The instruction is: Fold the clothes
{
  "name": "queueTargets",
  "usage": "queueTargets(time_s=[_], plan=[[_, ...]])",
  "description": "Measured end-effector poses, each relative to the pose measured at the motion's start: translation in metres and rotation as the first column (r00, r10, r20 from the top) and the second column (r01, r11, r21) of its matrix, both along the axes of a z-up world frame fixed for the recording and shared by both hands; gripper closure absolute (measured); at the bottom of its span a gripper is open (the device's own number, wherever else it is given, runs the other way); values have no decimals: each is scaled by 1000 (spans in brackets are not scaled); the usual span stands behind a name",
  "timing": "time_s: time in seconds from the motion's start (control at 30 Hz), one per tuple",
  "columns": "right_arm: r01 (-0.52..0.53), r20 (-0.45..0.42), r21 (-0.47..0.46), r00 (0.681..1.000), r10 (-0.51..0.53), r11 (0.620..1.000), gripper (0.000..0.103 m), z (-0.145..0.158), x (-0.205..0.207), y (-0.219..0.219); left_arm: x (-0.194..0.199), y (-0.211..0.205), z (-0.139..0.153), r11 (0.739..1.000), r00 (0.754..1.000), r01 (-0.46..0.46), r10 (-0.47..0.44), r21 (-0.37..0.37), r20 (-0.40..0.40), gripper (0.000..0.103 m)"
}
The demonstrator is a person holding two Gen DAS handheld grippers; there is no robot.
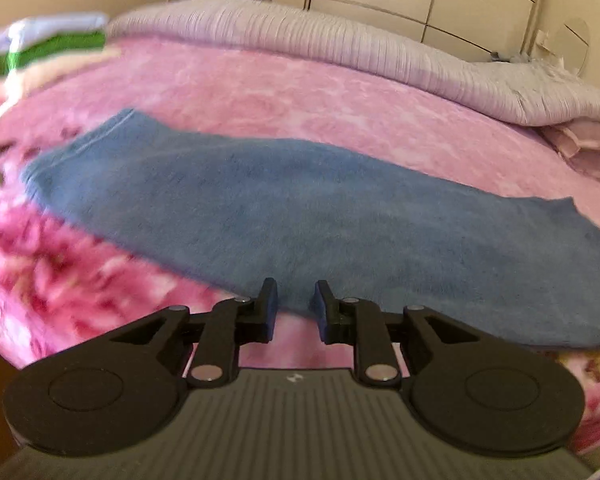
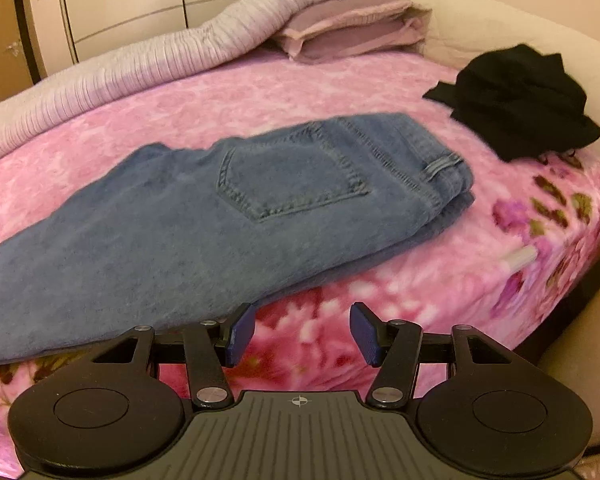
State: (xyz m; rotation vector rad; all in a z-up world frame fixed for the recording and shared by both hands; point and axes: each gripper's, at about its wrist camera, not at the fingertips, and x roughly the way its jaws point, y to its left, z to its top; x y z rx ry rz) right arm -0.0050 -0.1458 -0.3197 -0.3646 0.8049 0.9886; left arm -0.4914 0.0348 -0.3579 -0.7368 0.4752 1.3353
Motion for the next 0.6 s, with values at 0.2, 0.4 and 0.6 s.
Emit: queueTargets(time_s=[0.2,0.4,0.6], plan=[[-36,4,12,999,36,999,46,5,-20,28,-85,14,12,969,939,-242,246,-47,239,73],[-55,-28,29,998,56,998,46,7,-33,59,-163,32,-14,868,700,-451,488,-207,521,68],[-66,-26,13,997,67,998,46,3,-41,76,-178,37,-34,829,571,-512,525,-226,631,68]])
